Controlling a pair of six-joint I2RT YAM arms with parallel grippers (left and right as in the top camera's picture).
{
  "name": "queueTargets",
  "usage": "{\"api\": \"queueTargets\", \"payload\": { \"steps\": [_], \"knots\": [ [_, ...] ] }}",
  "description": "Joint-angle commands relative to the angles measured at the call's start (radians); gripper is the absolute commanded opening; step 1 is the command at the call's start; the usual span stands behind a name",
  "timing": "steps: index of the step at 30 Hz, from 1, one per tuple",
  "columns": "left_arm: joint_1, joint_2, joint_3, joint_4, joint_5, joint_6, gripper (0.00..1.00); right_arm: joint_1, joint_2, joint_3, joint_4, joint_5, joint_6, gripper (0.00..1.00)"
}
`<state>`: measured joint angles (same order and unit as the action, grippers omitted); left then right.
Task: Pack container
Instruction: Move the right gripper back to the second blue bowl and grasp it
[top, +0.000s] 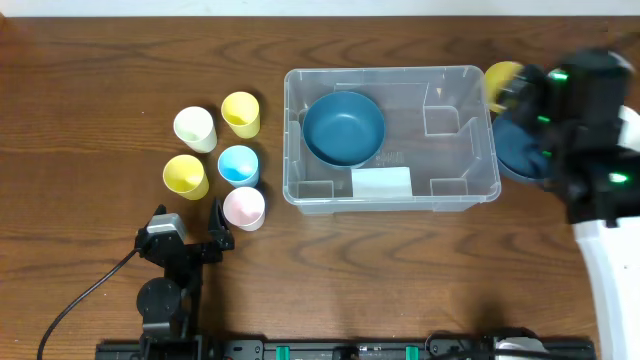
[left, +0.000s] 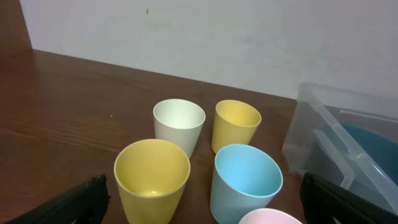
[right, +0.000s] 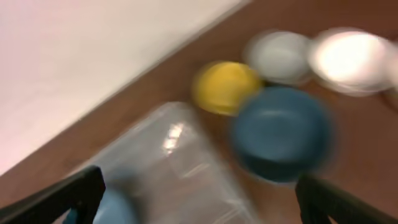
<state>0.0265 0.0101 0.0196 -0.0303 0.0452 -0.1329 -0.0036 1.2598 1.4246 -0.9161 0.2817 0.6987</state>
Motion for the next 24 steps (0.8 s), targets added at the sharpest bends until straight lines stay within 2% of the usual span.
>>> {"api": "queueTargets", "payload": {
  "steps": [1,6,10,24],
  "knots": [
    [0.007,-0.006,-0.016,-0.040,-0.020,0.009,0.98,-0.114,0.043,-0.042,-0.048,-0.014,0.090,0.99],
    [0.007,-0.006,-0.016,-0.040,-0.020,0.009,0.98,-0.195,0.130,-0.158,-0.051,-0.051,0.134,0.99],
    [0.007,-0.006,-0.016,-0.040,-0.020,0.009,0.98,-0.232,0.207,-0.229,0.024,-0.084,0.146,0.99],
    [0.007,-0.006,-0.016,-0.040,-0.020,0.009,0.98,-0.359,0.454,-0.237,0.171,-0.160,0.134,0.99]
  ]
}}
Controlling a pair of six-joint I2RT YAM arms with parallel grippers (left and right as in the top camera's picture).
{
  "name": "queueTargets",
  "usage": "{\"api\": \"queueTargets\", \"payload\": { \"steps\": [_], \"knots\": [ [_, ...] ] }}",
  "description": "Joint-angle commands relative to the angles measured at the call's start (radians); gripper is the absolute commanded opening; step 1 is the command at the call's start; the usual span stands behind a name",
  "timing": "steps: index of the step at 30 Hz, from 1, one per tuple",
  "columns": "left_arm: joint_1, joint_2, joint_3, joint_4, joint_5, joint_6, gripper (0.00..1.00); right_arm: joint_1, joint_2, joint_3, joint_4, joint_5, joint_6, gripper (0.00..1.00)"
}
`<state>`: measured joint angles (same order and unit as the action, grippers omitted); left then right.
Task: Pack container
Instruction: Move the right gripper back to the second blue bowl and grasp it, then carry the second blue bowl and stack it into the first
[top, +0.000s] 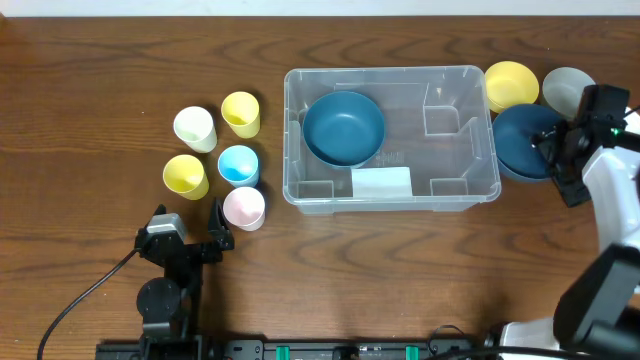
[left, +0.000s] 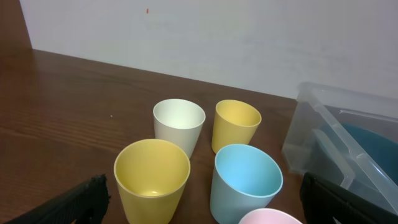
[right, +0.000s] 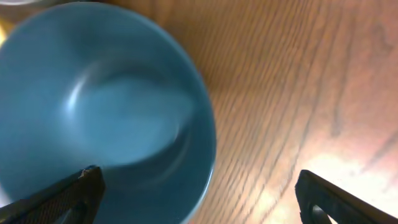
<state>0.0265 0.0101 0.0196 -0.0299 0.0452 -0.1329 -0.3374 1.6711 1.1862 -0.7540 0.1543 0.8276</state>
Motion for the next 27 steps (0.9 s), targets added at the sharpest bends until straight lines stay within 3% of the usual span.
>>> {"api": "queueTargets", "payload": {
  "steps": [1,11,13,19,22,25,27],
  "knots": [
    [0.007,-0.006,-0.016,-0.040,-0.020,0.009,0.98,-0.031,0.059,0.001,0.016,-0.046,0.005,0.99],
    [0.007,-0.006,-0.016,-0.040,-0.020,0.009,0.98,-0.037,0.180,0.001,0.078,-0.084,-0.024,0.90],
    [0.007,-0.006,-0.016,-0.040,-0.020,0.009,0.98,-0.037,0.182,0.001,0.078,-0.084,-0.024,0.79],
    [0.007,-0.006,-0.016,-0.040,-0.020,0.009,0.98,-0.038,0.182,0.001,0.070,-0.084,-0.019,0.32],
    [0.007,-0.006,-0.016,-0.040,-0.020,0.009,0.98,-0.038,0.182,0.001,0.051,-0.083,-0.016,0.23],
    [0.007,-0.006,-0.016,-0.040,-0.020,0.009,0.98,-0.043,0.180,0.002,0.027,-0.083,-0.013,0.02],
    [0.007,-0.006,-0.016,-0.040,-0.020,0.009,0.98,-0.052,0.176,0.004,0.018,-0.078,-0.013,0.01]
  ]
}}
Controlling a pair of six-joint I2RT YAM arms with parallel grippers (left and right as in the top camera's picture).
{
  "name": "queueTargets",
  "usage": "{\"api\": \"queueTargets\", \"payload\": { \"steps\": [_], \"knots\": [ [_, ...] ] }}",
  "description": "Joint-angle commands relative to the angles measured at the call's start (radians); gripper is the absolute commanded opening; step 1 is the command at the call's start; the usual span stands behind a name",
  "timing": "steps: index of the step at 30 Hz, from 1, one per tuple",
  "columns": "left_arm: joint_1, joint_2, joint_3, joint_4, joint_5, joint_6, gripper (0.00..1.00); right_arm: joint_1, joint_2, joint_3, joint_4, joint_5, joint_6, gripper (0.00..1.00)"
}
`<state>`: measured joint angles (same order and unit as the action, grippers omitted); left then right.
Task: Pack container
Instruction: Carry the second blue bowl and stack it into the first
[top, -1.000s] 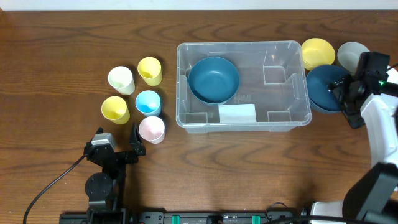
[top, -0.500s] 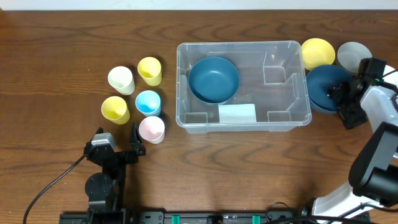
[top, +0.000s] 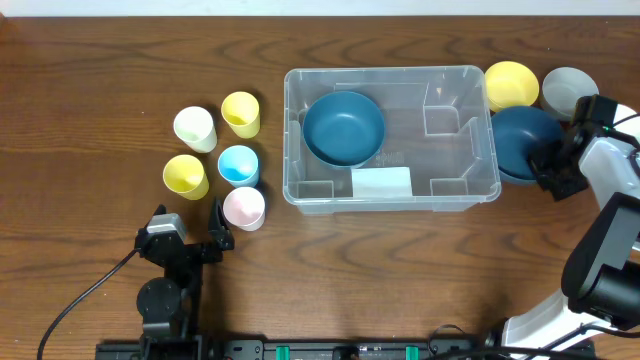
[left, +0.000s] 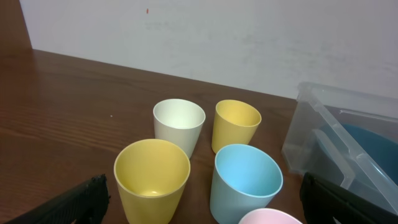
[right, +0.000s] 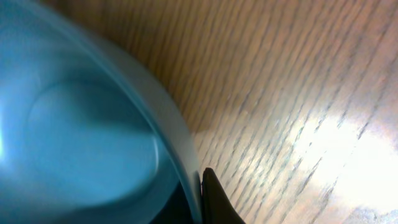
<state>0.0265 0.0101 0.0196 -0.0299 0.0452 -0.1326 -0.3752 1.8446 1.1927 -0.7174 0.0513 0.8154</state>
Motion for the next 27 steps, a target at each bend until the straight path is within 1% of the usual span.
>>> {"api": "queueTargets", "payload": {
  "steps": [1,7,13,17,19,22,24,27],
  "knots": [
    [0.007,-0.006,-0.016,-0.040,-0.020,0.008,0.98,-0.021,-0.003,-0.001,-0.024,0.026,-0.001,0.01],
    [0.007,-0.006,-0.016,-0.040,-0.020,0.008,0.98,-0.042,-0.113,0.042,-0.111,0.027,-0.014,0.01],
    [0.007,-0.006,-0.016,-0.040,-0.020,0.008,0.98,-0.042,-0.372,0.163,-0.181,0.027,-0.089,0.01],
    [0.007,-0.006,-0.016,-0.040,-0.020,0.008,0.98,-0.006,-0.542,0.233,-0.181,-0.016,-0.092,0.01],
    [0.007,-0.006,-0.016,-0.040,-0.020,0.008,0.98,0.044,-0.608,0.240,-0.154,-0.066,-0.092,0.01],
    [0.007,-0.006,-0.016,-0.040,-0.020,0.008,0.98,0.182,-0.667,0.240,-0.113,-0.097,-0.091,0.01],
    [0.007,-0.006,-0.016,-0.040,-0.020,0.008,0.98,0.306,-0.667,0.240,-0.080,-0.086,-0.091,0.01],
    [0.007,-0.006,-0.016,-0.040,-0.020,0.008,0.98,0.460,-0.621,0.238,-0.036,-0.069,-0.092,0.01]
  ]
}}
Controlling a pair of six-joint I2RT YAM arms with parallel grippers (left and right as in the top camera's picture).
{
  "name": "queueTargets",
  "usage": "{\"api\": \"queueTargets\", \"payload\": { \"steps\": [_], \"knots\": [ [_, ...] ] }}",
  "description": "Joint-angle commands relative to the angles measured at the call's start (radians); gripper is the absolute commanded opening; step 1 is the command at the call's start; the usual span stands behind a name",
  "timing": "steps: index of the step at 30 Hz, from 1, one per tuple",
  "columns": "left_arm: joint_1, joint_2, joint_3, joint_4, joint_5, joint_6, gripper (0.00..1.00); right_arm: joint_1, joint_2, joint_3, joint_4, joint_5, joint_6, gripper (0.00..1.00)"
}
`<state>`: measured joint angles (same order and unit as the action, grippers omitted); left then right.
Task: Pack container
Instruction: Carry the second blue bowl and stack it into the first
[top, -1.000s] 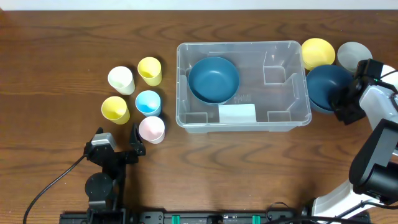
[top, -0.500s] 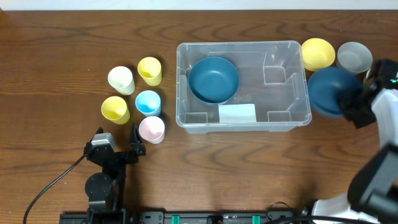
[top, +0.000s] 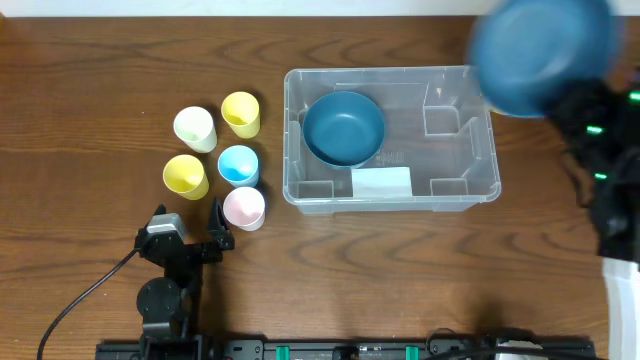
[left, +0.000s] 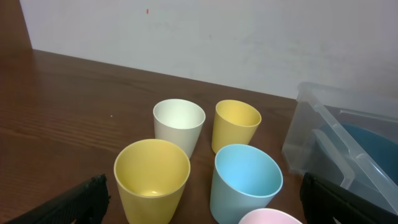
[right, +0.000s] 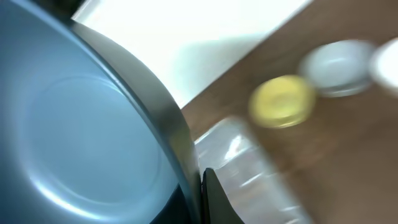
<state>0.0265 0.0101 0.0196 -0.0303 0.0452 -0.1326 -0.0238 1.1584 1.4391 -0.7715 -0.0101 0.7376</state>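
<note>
A clear plastic container (top: 480, 185) stands mid-table with one dark blue bowl (top: 343, 127) in its left part. A second dark blue bowl (top: 540, 48) hangs blurred in the air over the container's far right corner. My right gripper (right: 201, 190) is shut on its rim, and the bowl (right: 81, 143) fills the left of the right wrist view. My left gripper (left: 202, 208) rests open near the table's front, behind the cups, with nothing between its fingers (left: 78, 200).
Several cups stand left of the container: white (top: 194, 128), two yellow (top: 241, 113), light blue (top: 239, 164) and pink (top: 244, 207). The right wrist view shows a yellow bowl (right: 283, 99) and a pale bowl (right: 336, 65) on the table beyond the container (right: 249, 168).
The right gripper was at the blue bowl's rim on the table right of the container. It now holds that bowl up over the container's far right corner. The left arm is unchanged.
The right arm was in blurred motion near the bowls right of the container. Then its open gripper hung over the blue bowl on the table. Then it was down at the bowl's rim, and now the bowl is up in the air. The left arm stayed put.
</note>
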Motion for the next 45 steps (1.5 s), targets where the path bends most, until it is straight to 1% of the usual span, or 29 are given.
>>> {"api": "queueTargets", "payload": {
  "steps": [1,3,7,12,16,33,38,45],
  "knots": [
    [0.007,-0.006,-0.016,-0.040,-0.020,0.008,0.98,0.156,0.092,-0.008,0.031,0.000,-0.013,0.01],
    [0.007,-0.006,-0.016,-0.040,-0.020,0.008,0.98,0.231,0.155,-0.008,0.055,0.010,-0.013,0.01],
    [0.007,-0.006,-0.016,-0.040,-0.020,0.008,0.98,0.311,0.282,-0.008,0.101,0.000,-0.005,0.01],
    [0.007,-0.006,-0.016,-0.040,-0.020,0.008,0.98,0.362,0.416,-0.008,0.135,-0.094,0.000,0.01],
    [0.007,-0.006,-0.016,-0.040,-0.020,0.008,0.98,0.389,0.484,-0.008,0.140,-0.107,0.025,0.01],
    [0.007,-0.006,-0.016,-0.040,-0.020,0.008,0.98,0.411,0.703,-0.008,0.166,-0.088,0.051,0.01],
    [0.007,-0.006,-0.016,-0.040,-0.020,0.008,0.98,0.411,0.724,-0.008,0.166,-0.088,0.051,0.02],
    [0.007,-0.006,-0.016,-0.040,-0.020,0.008,0.98,0.411,0.725,-0.008,0.154,-0.087,0.051,0.07]
  ]
}}
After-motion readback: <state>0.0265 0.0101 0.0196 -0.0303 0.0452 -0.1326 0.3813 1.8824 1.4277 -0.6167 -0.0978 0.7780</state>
